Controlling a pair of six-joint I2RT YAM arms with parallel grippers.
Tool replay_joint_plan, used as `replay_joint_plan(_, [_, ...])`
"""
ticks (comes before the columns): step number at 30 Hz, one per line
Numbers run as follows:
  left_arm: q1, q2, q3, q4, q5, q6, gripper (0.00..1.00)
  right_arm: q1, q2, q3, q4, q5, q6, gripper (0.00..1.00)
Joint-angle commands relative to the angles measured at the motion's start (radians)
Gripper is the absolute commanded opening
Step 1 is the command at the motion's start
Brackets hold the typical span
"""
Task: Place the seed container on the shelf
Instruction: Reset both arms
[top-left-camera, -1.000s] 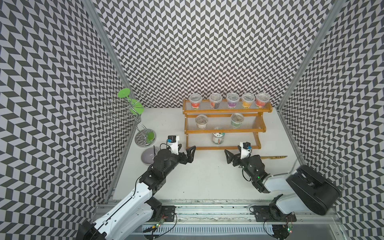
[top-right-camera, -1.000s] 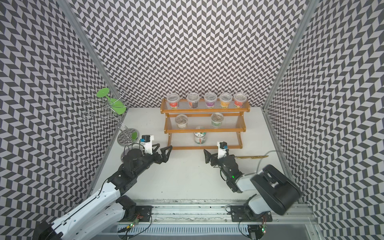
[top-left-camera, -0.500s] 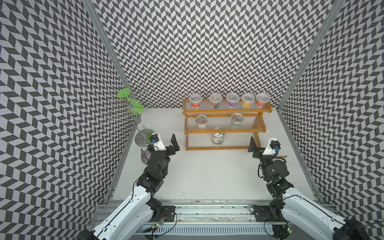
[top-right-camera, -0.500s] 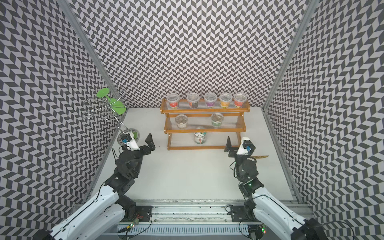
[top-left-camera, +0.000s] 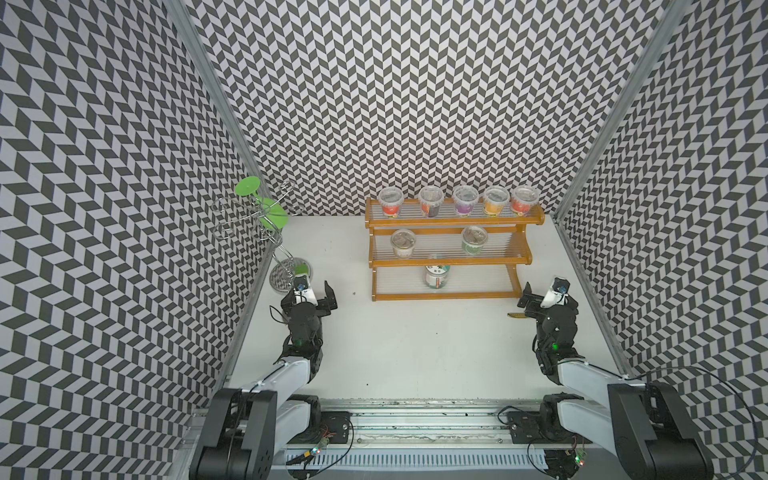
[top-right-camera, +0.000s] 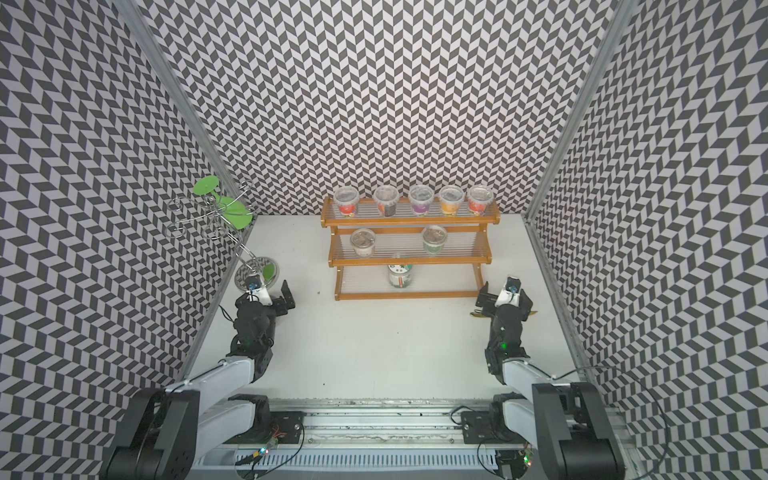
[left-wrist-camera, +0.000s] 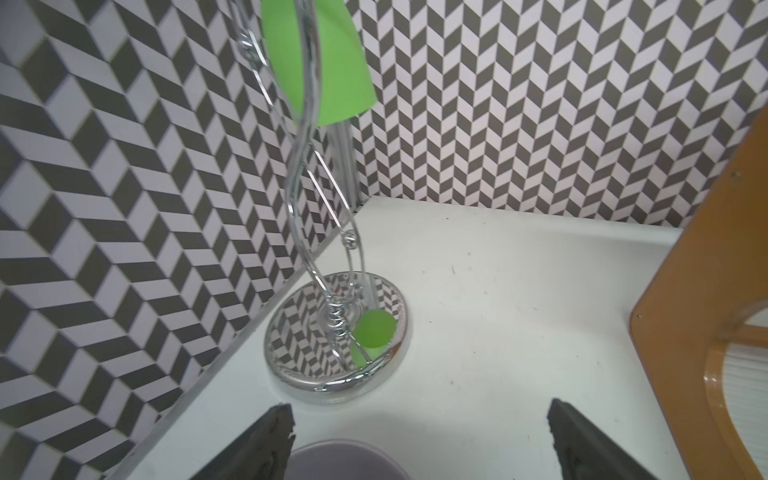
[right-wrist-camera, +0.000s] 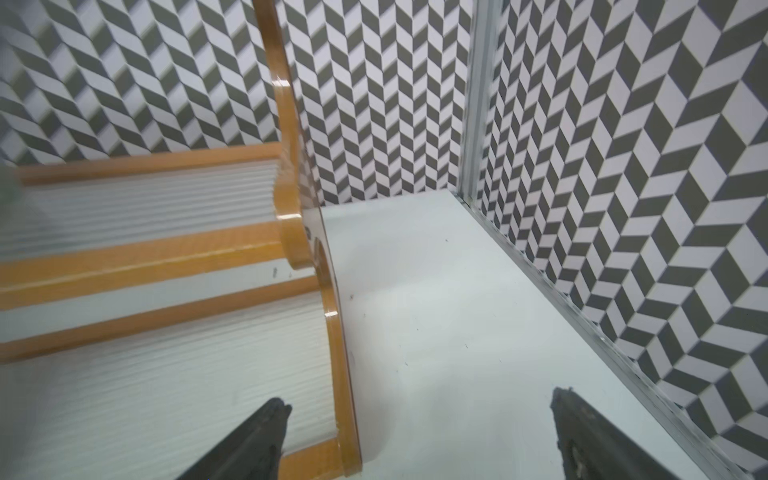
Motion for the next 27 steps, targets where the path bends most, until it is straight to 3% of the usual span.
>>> replay_joint_plan(1, [0.030,0.095,-0.011,0.263,0.136,0.032,1.00,-0.011,0.048,-0.019,0.227,-0.111,0.002,1.00])
replay_joint_plan(6, [0.076,0.182,-0.008,0.385,0.268,0.006,1.00,-0.020,0.120,-0.011,0.327,-0.184,0.003,1.00])
replay_joint_plan(12, [0.087,0.364,0.014,0.527,0.341,0.023,1.00,-0.021,0.145,0.018,0.301,-0.209,0.008,1.00])
replay_joint_plan(15, [0.087,0.351,0.066,0.404,0.328,0.012,1.00,-0.020,0.205,-0.032,0.458,-0.259,0.007,1.00])
replay_joint_plan(17, [0.081,0.372,0.065,0.444,0.324,0.024,1.00,-0.020,0.263,-0.059,0.567,-0.288,-0.011,1.00])
replay_joint_plan(23, [0.066,0.365,0.072,0.416,0.294,0.030,1.00,-0.020,0.418,-0.097,0.825,-0.223,0.011,1.00])
replay_joint_plan(27, [0.059,0.363,0.076,0.407,0.281,0.032,0.99,-0.020,0.393,-0.072,0.730,-0.120,0.056,1.00])
